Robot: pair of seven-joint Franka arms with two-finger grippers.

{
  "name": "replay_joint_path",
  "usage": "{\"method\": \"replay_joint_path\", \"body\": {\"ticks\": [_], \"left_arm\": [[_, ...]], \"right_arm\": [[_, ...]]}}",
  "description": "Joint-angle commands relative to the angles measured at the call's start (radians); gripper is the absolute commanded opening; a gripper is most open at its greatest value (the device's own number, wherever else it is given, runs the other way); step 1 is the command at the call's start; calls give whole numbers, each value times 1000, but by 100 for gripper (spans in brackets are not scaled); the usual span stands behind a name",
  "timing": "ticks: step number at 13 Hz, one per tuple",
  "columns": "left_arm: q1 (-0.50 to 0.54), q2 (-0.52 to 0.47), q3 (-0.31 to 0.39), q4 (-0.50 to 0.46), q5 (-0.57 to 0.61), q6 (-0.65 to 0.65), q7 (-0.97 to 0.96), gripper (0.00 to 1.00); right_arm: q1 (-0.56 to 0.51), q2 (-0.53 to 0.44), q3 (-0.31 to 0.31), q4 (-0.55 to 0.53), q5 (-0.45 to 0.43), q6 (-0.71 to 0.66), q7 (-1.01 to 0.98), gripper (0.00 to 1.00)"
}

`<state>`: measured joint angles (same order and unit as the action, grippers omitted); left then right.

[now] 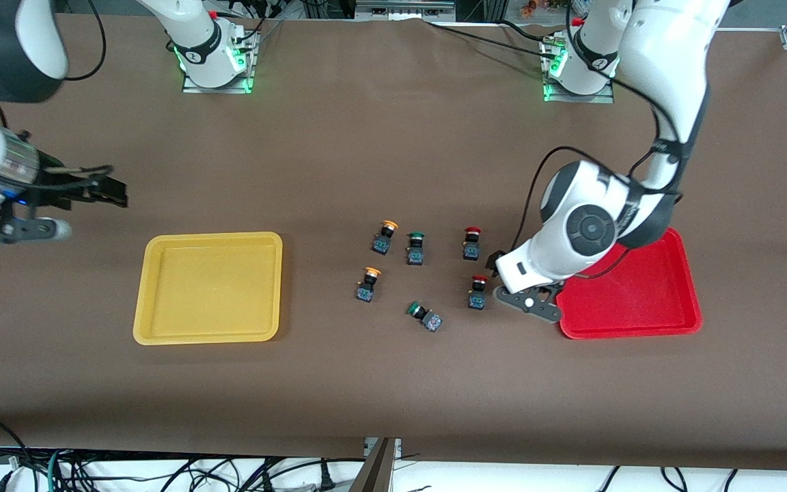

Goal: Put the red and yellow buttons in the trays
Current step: 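Reach the left gripper to a red button while the right gripper moves out, then grasp the red button with the left gripper while the right gripper reaches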

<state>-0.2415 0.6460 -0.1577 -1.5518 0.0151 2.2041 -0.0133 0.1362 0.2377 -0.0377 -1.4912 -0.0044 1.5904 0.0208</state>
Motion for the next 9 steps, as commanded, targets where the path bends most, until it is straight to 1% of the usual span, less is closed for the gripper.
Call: {"method": "replay_joint_path", "body": {"ticks": [1,3,6,8,9], "left_arm": [[-30,66,7,44,25,74,-5,100],[-44,107,7,42,25,86,-5,100],[-51,138,7,32,25,138,3,100],[-55,155,7,32,25,173,4,100],[-55,164,7,32,25,183,4,92]], "right_arm": [[42,58,-2,-1,21,80,123,100],[106,127,-2,-1,44,176,217,100],[190,239,-2,-1,44,340,405,100],[227,300,-2,-1,46,431,503,100],[241,331,-2,-1,47,471,539,100]]}}
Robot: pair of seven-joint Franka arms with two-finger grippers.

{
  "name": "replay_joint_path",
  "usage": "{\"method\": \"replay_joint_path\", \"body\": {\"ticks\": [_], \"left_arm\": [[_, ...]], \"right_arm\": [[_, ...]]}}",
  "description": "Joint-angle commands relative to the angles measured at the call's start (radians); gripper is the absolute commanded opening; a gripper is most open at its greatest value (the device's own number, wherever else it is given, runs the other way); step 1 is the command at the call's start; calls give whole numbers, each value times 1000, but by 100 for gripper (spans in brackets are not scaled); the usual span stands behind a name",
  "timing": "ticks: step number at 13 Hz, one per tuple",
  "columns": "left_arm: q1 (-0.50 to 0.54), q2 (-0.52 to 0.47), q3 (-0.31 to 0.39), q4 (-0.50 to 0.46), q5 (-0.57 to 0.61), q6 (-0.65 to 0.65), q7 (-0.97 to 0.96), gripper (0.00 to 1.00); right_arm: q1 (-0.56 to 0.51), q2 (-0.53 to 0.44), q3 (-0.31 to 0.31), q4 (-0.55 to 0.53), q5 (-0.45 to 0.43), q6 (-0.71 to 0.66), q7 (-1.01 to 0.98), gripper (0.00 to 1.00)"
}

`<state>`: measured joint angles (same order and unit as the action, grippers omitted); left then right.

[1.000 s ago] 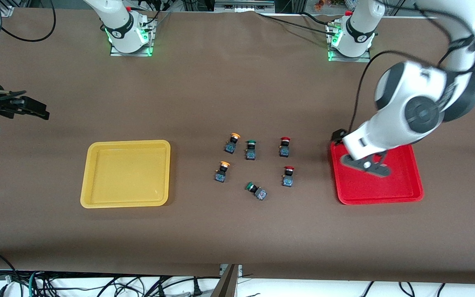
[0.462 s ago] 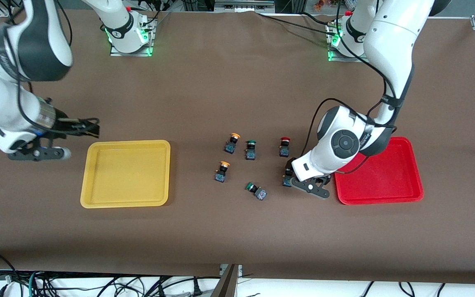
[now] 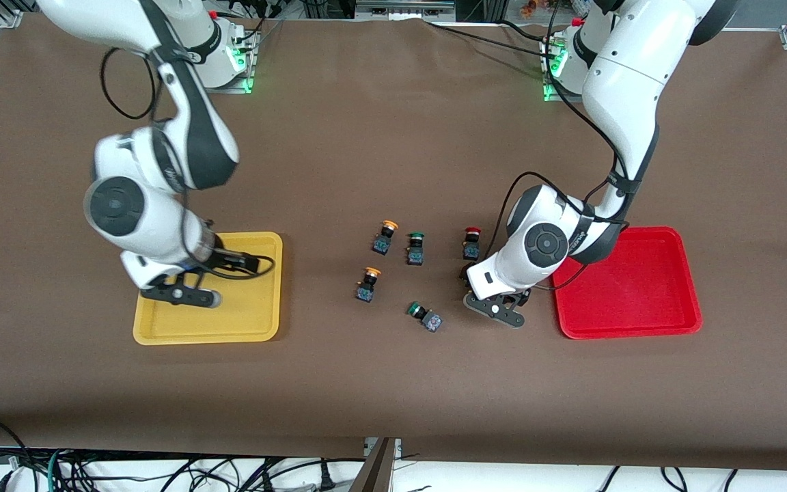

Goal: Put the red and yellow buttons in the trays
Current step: 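Grasp the red button with the left gripper while the right gripper reaches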

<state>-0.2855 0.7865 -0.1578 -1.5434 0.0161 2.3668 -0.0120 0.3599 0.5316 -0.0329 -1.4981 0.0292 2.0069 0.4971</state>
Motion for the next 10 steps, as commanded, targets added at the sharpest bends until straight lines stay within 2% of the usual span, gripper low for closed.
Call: {"method": "replay_joint_path", "body": {"ticks": [1,2,3,5,6,7,10], "left_arm": [[-12,28,7,25,24,22,3,81],[-18,36,7,25,24,23,3,67],[-18,39,7,26,24,23,3,58],[-17,39,7,28,22,23,3,33],[-17,39,7,28,24,23,3,24],[-15,36,7,29,22,22,1,19],[2,2,14,32,22,2,-2,17]], "right_arm": [[36,66,-7,6,14,97,92,100],[57,97,-7,6,14,148,133,100],[86,125,-7,6,14,198,197,100],[138,171,-7,6,12,281,320,100],[166,189,-7,7,9,303,354,100],[191,208,-9,9,8,314,391,100],[240,244,-10,13,3,394,472,100]]}}
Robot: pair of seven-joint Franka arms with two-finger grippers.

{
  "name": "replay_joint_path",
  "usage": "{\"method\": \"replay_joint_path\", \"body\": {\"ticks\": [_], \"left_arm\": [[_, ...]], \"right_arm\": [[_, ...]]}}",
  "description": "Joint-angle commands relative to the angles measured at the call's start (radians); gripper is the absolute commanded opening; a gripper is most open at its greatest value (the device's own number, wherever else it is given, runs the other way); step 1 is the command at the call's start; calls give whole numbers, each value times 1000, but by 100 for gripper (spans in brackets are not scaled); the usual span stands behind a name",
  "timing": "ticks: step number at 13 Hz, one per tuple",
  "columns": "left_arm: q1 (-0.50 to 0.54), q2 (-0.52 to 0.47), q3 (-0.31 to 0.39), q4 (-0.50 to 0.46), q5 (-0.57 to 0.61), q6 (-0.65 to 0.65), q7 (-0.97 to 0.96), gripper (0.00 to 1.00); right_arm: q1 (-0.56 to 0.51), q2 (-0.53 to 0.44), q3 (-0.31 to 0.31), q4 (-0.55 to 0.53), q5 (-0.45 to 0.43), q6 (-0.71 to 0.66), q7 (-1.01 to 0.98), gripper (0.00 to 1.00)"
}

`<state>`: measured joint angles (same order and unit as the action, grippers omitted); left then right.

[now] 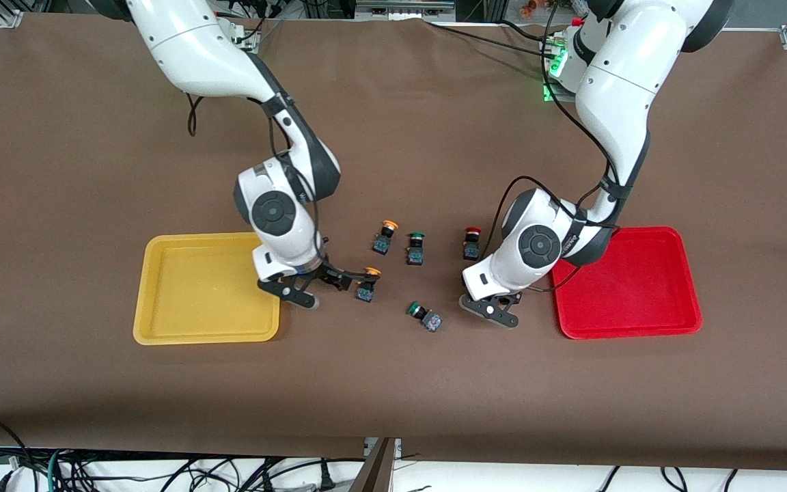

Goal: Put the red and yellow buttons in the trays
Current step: 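Move the left gripper to the red tray while the right gripper grasps yellow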

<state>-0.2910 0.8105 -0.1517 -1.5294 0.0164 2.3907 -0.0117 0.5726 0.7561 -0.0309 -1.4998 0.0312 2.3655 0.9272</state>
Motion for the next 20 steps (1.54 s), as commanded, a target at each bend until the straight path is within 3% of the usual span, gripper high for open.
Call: {"method": "replay_joint_path", "body": {"ticks": [1,6,9,10,11,13,16,20], "left_arm": [[16,-45,9,18,22,-51,-2,17],[88,-149,41,23,30,-302,7,17],[179,-155,41,22,126,-329,181,17],[211,-151,40,22,128,-323,246,18],[225,-143,40,20,126,-318,298,19],[248,-123,40,14,128,-312,329,20],[270,-106,40,8,126,-309,331,20],[280,-97,32,6,119,-309,331,25]], "right_arm": [[45,38,-12,41,-2,40,51,100],[108,147,-30,176,-27,38,62,100],[113,184,-30,207,-57,47,61,96],[113,193,-30,217,-69,57,53,81],[112,200,-30,219,-80,72,48,50],[112,203,-30,219,-85,92,42,2],[96,184,-32,219,-132,58,-29,0],[-52,63,-23,214,-90,-173,-389,0]]}}
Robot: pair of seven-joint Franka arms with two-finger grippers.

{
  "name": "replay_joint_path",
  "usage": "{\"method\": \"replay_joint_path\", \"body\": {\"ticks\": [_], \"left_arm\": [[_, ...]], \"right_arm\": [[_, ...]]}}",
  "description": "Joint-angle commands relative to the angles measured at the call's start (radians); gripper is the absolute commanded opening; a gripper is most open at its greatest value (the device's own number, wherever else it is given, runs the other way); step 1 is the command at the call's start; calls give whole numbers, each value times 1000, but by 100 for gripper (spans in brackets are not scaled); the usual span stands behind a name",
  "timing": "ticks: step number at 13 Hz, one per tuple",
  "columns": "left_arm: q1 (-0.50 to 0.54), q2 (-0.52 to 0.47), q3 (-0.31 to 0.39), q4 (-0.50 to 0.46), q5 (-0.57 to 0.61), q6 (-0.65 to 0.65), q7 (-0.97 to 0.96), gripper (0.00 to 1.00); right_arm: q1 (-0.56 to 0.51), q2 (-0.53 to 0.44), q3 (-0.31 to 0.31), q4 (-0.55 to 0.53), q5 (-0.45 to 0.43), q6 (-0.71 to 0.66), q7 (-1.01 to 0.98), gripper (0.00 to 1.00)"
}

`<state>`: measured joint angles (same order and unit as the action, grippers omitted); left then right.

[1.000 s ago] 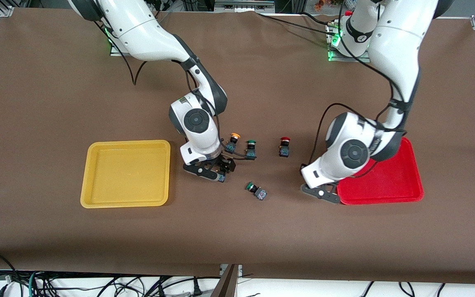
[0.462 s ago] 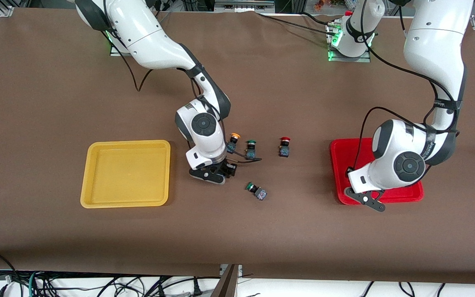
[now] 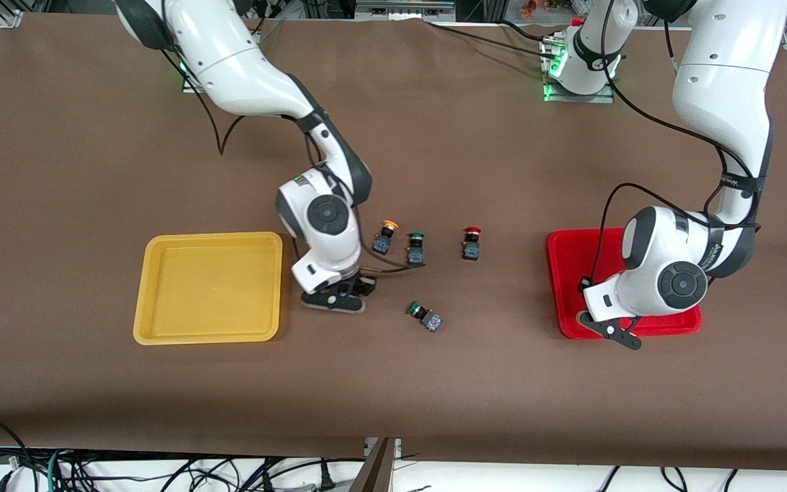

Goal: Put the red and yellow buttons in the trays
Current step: 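Release the red button with the left gripper while the right gripper carries yellow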

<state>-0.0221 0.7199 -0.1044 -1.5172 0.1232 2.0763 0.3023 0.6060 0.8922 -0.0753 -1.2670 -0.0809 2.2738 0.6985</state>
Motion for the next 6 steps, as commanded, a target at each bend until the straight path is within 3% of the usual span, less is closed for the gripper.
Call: {"method": "replay_joint_path", "body": {"ticks": [1,2,3,4,6], "left_arm": [[11,-5,-15,-6,10,5,17,30],[10,-5,-15,-6,9,5,17,38],[7,-7,-17,-6,9,5,17,76],[2,-8,-17,-5,9,5,17,100],[-2,-13,-18,-5,9,-1,12,100]], "right_arm": [[-119,-100,20,-23,44,-130,-257,0],[-150,-108,16,-23,55,-185,-331,0],[-185,-119,16,-26,56,-219,-376,0],[-208,-124,14,-35,56,-252,-404,0],[-294,-128,9,-67,56,-322,-477,0]]}}
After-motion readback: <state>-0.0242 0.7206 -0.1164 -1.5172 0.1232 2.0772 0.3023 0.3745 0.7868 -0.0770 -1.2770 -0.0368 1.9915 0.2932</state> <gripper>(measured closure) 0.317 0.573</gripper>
